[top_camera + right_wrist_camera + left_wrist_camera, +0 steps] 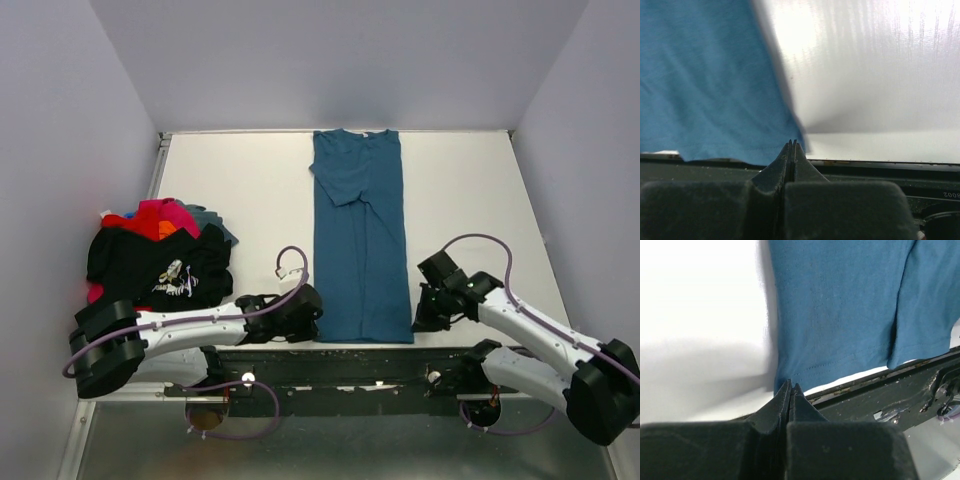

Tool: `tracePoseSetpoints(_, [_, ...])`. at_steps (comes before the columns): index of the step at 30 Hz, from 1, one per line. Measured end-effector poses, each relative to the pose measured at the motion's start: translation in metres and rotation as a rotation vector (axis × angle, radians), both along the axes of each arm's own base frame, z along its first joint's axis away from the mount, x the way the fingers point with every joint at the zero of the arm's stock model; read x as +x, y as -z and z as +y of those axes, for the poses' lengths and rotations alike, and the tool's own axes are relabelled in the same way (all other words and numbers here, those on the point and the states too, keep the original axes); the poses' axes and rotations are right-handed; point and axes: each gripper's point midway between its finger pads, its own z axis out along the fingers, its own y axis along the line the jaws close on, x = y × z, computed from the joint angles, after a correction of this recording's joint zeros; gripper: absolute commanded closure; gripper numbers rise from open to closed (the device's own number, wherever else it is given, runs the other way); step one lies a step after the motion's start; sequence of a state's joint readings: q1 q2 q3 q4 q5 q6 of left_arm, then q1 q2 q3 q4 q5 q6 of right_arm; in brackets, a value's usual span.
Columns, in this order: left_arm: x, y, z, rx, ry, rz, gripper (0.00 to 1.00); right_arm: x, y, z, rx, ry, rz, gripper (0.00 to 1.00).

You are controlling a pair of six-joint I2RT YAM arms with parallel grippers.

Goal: Fold and stack the t-shirts
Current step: Grab the bottom of the folded rectangular tshirt with both arms

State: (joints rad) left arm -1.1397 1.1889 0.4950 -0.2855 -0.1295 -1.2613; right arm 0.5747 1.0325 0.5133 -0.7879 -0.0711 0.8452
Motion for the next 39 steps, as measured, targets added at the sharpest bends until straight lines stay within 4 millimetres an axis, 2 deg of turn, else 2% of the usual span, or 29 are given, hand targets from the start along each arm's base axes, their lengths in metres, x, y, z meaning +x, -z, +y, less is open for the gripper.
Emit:
tracePoseSetpoints(5, [0.004, -0.017, 0.004, -0.007, -0.009, -0.034, 0.98, 0.007, -0.018, 0.005, 0.055, -0.027, -0.084, 0.99])
tracePoseSetpoints(10, [0.017, -0.028, -0.001, -0.014, -0.019, -0.071, 0.99, 0.008, -0.017, 0.009, 0.062, -0.046, -0.072, 0.99])
tracePoseSetpoints(21, [0.027, 0.009, 0.007, 0.091, -0.044, -0.051, 1.00, 0.005, 0.004, 0.007, 0.001, -0.051, 0.026, 0.99])
tracePoseSetpoints(24, [0.030, 0.010, 0.003, 0.076, -0.047, -0.055, 1.00, 0.004, 0.006, 0.007, -0.004, -0.055, 0.033, 0.99])
tracePoseSetpoints(26, [0.030, 0.010, 0.003, 0.075, -0.046, -0.055, 1.00, 0.004, 0.005, 0.007, -0.004, -0.060, 0.029, 0.95])
tracePoseSetpoints(29, [0.029, 0.009, 0.005, 0.081, -0.046, -0.052, 0.99, 0.005, -0.001, 0.006, 0.009, -0.068, 0.001, 0.77])
tracePoseSetpoints(31, [0.024, 0.006, 0.011, 0.092, -0.040, -0.047, 0.95, 0.007, -0.008, 0.007, 0.030, -0.073, -0.037, 0.69])
tracePoseSetpoints(33, [0.021, -0.001, 0.014, 0.086, -0.032, -0.050, 0.90, 0.008, -0.016, 0.008, 0.051, -0.084, -0.075, 0.68])
tracePoseSetpoints(35, [0.017, -0.009, 0.015, 0.069, -0.025, -0.055, 0.80, 0.010, -0.020, 0.009, 0.066, -0.093, -0.101, 0.68])
tracePoseSetpoints(39, [0.011, -0.017, 0.015, 0.042, -0.011, -0.050, 0.63, 0.008, -0.018, 0.009, 0.060, -0.096, -0.089, 0.69])
